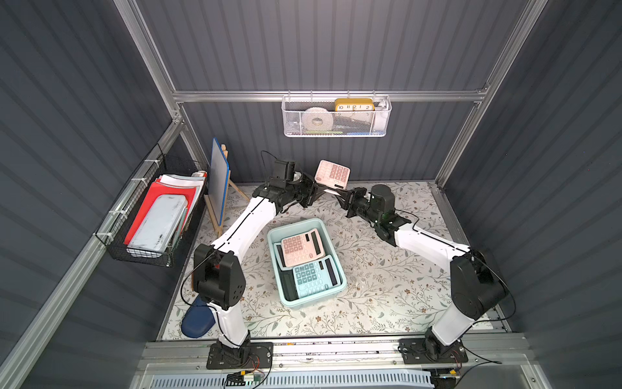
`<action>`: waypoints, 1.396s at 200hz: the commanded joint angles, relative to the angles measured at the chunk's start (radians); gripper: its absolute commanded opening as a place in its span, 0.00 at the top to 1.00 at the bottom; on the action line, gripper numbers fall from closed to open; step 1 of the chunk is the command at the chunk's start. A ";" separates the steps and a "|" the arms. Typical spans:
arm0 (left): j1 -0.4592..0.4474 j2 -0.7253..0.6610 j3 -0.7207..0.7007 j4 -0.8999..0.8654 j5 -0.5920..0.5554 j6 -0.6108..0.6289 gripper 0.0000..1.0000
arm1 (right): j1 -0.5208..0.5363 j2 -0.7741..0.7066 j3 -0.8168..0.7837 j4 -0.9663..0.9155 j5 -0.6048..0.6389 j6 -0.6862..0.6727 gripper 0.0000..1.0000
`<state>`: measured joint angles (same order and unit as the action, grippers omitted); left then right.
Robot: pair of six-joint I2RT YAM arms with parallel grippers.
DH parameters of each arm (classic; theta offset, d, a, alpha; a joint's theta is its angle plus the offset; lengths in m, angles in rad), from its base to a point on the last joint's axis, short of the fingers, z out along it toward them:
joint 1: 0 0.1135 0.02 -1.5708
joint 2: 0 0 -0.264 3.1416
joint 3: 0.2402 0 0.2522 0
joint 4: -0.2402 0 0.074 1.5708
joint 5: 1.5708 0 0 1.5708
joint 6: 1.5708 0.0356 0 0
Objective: Put the calculator in the storage box
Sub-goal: Pick up the calculator at the center of the board.
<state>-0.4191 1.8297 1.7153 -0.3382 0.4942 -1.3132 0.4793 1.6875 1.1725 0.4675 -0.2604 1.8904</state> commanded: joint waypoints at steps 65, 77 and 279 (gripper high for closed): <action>0.073 0.001 0.136 -0.334 0.144 0.295 1.00 | -0.060 -0.113 -0.038 -0.138 -0.185 -0.188 0.37; 0.090 -0.012 0.139 -0.414 0.162 0.343 1.00 | -0.082 -0.125 -0.023 -0.216 -0.245 -0.252 0.34; 0.081 -0.020 0.058 -0.627 0.481 0.555 1.00 | -0.368 0.074 0.349 -1.130 -0.798 -1.244 0.31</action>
<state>-0.3248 1.8259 1.7733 -0.9810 0.8902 -0.7689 0.1398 1.7531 1.5021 -0.6682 -0.9489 0.6804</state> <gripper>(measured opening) 0.124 0.696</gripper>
